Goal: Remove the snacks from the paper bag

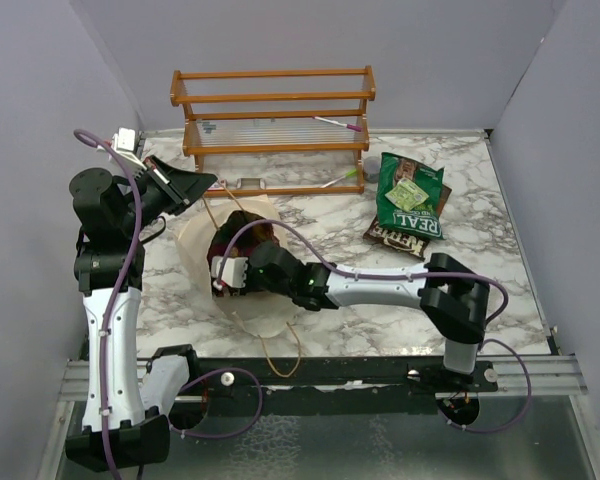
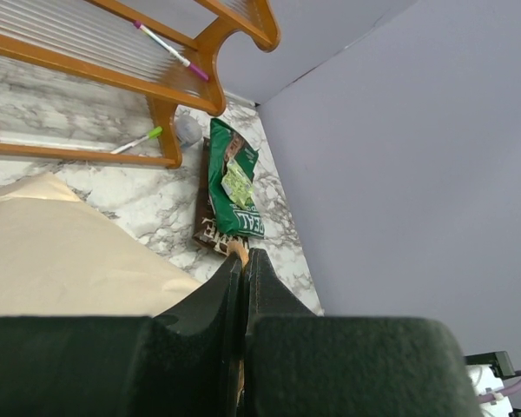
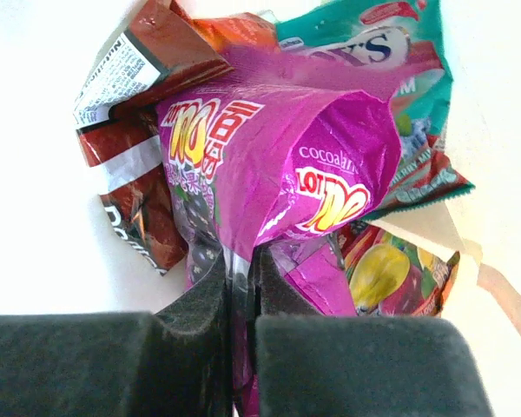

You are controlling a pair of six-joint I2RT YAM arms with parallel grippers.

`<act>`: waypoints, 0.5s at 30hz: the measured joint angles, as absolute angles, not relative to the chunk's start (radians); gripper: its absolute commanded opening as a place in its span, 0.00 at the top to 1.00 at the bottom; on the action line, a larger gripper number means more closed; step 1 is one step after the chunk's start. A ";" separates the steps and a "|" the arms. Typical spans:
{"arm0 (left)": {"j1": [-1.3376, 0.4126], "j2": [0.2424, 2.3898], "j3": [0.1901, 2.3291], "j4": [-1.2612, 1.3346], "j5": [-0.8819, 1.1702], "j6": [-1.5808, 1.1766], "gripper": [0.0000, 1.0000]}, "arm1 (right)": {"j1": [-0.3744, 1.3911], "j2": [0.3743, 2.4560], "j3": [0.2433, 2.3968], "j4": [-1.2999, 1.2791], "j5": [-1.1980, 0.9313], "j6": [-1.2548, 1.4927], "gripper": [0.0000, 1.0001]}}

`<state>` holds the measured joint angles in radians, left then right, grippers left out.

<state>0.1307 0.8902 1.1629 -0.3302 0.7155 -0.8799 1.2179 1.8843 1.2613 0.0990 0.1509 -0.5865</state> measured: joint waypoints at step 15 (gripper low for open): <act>0.131 0.919 1.165 -0.321 0.715 -0.880 1.00 | 1.212 1.592 1.248 -0.111 0.011 -0.306 0.99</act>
<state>0.1307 0.9192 1.1648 -0.3206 0.7155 -0.8799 1.2118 1.5925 1.2476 -0.1108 0.0109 -0.3061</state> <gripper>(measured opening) 0.020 0.041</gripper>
